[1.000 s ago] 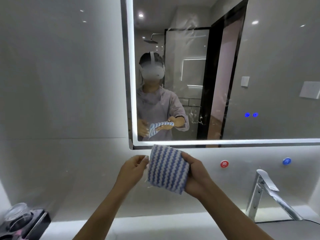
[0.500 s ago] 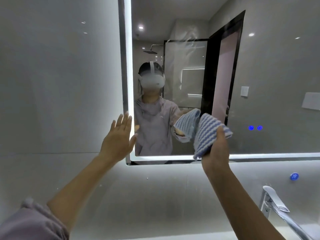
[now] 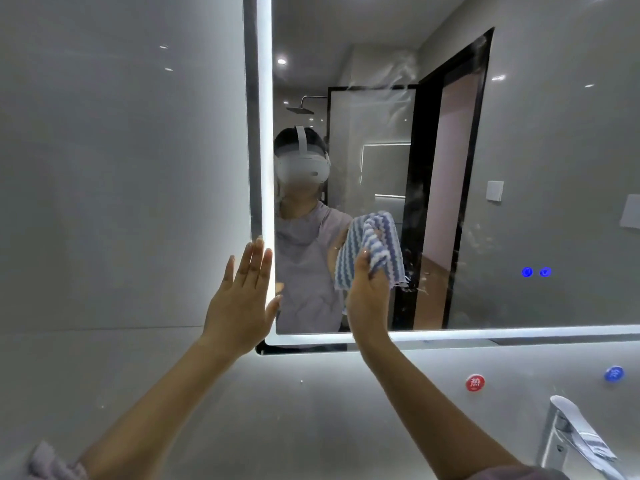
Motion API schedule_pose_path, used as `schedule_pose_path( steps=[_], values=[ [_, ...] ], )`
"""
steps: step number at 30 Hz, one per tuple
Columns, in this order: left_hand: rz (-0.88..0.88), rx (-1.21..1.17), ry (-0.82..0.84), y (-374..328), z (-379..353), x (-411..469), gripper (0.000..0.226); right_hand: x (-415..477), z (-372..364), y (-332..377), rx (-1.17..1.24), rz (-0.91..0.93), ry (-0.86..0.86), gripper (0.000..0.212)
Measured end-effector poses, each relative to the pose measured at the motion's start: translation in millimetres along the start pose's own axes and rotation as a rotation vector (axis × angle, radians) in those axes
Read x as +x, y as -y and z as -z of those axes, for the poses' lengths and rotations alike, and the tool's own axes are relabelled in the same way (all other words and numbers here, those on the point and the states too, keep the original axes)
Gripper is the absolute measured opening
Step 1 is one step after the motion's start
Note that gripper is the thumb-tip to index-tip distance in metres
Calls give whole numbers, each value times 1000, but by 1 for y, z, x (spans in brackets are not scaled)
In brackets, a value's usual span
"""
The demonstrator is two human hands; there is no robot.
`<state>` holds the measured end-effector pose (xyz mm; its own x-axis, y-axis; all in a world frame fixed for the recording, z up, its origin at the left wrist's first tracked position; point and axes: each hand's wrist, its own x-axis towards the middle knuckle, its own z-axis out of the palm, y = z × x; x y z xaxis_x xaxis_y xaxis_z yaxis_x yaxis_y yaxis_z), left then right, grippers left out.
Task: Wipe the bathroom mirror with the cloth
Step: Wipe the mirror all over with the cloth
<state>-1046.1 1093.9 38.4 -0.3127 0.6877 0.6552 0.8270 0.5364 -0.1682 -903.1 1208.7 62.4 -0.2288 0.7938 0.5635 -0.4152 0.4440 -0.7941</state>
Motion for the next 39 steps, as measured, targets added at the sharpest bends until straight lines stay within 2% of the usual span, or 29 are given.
schedule_pose_path(
  steps=[2,4,6,11,15,21,33,39],
  values=[
    [-7,-20,-17,0,-2,0,75,-1,-9,-15,-159,150,58,56],
    [-12,-16,-56,0,-4,0,76,2,-9,-35,-467,352,117,59],
    [-19,-10,-121,-1,-8,0,72,6,-3,-50,-710,458,176,64],
    [-33,20,-209,2,-29,5,70,19,12,-62,-845,605,177,52],
    [-60,70,-255,8,-42,9,74,36,22,-56,-1045,711,98,49],
    [-96,73,-287,16,-51,8,76,53,20,-46,-1165,803,57,62],
    [-120,97,-372,20,-57,12,79,57,16,-64,-1253,888,18,68],
    [-94,95,-380,18,-57,12,79,31,21,-88,-1290,926,174,69]
  ],
)
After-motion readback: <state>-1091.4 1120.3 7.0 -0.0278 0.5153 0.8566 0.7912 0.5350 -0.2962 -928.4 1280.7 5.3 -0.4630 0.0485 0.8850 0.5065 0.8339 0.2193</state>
